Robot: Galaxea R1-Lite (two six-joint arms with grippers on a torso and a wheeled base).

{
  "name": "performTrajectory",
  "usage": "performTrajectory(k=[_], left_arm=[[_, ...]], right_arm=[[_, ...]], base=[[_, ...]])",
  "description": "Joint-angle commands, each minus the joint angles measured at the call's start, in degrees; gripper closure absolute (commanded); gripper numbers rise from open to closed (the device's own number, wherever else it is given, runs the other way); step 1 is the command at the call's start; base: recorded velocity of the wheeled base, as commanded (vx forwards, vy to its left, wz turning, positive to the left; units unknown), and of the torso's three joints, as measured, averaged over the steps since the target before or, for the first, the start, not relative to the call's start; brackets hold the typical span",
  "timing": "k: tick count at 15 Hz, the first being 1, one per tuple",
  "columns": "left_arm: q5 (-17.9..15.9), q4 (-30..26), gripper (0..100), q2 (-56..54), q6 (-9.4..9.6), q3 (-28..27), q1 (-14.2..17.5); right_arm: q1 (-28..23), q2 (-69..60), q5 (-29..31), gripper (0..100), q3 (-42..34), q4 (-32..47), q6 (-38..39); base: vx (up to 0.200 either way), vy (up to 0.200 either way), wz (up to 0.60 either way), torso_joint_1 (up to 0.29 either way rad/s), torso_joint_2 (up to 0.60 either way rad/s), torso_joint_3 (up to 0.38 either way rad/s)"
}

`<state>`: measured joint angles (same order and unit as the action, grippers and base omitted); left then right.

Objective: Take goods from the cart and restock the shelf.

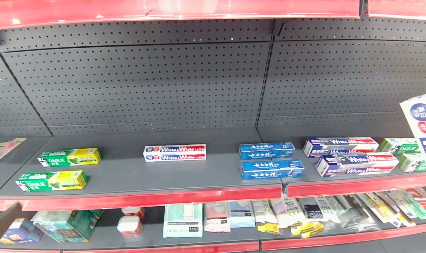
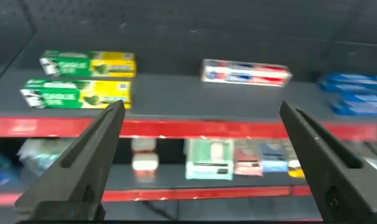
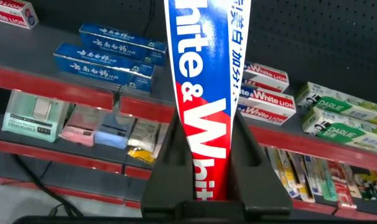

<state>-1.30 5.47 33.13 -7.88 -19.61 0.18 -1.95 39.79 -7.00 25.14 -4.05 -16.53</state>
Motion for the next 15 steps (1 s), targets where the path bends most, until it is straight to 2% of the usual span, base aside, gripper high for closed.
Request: performTrajectory(k=[1,2,3,4,5,7,8,9,10,11,13,14,15], left_arm=[[9.65,18.96,0,31.47,-0.56,-1.04,-1.59],[15.63,29.68,0,41.49,-0.47,-1.3,-4.31],[21.08,37.24,0,49.13,-0.65,-1.57,-6.77],[23.19,40.67,0,52.56,-0.56,-1.65,-8.27],[23.28,41.02,0,54.67,-0.47,-2.53,-10.03],[23.19,36.19,0,61.0,-1.27,-10.27,-12.31],[23.19,35.66,0,64.6,-2.76,-13.96,-12.93],[23.19,35.57,0,67.59,-5.04,-17.56,-13.89],[23.19,35.04,0,68.73,-5.84,-19.15,-14.33],[22.93,32.32,0,71.1,-6.36,-23.19,-15.04],[19.41,29.59,0,73.13,-9.62,-27.67,-17.59],[16.95,27.84,0,74.0,-10.41,-29.43,-18.64],[14.58,26.78,0,74.44,-10.41,-30.22,-19.08]], right_arm=[[0.02,0.29,-0.03,100,0.18,0.0,-0.08],[0.1,0.38,-0.03,100,0.18,0.0,-0.08],[0.19,0.38,-0.03,100,0.18,0.09,-0.08],[0.19,0.38,-0.03,100,0.09,0.09,-0.26],[0.19,0.38,-0.03,100,0.0,0.09,-0.78],[0.28,0.2,-0.12,100,-0.44,0.09,-1.4],[0.28,0.11,-0.21,100,-0.7,0.09,-1.49],[0.28,0.11,-0.3,100,-0.79,0.09,-2.01],[0.28,0.11,-0.3,100,-0.79,0.09,-2.37],[0.28,0.02,-0.3,100,-0.88,0.09,-3.16],[0.28,-0.5,-0.3,100,-1.58,0.09,-3.6],[0.28,-1.29,-0.21,100,-2.2,0.09,-3.77],[0.28,-2.09,-0.12,100,-2.64,0.09,-3.86]], base=[[0.0,0.0,0.0,0.0,0.0,0.0],[0.0,0.0,0.0,0.0,0.0,0.0],[0.0,0.0,0.0,0.0,0.0,0.0],[0.0,0.0,0.0,0.0,0.0,0.0],[0.0,0.0,0.0,0.0,0.0,0.0],[0.0,0.0,0.0,0.0,0.0,0.0],[0.0,0.0,0.0,0.0,0.0,0.0],[0.0,0.0,0.0,0.0,0.0,0.0],[0.0,0.0,0.0,0.0,0.0,0.0],[0.0,0.0,0.0,0.0,0.0,0.0],[0.0,0.0,0.0,0.0,0.0,0.0],[0.0,0.0,0.0,0.0,0.0,0.0],[0.0,0.0,0.0,0.0,0.0,0.0]])
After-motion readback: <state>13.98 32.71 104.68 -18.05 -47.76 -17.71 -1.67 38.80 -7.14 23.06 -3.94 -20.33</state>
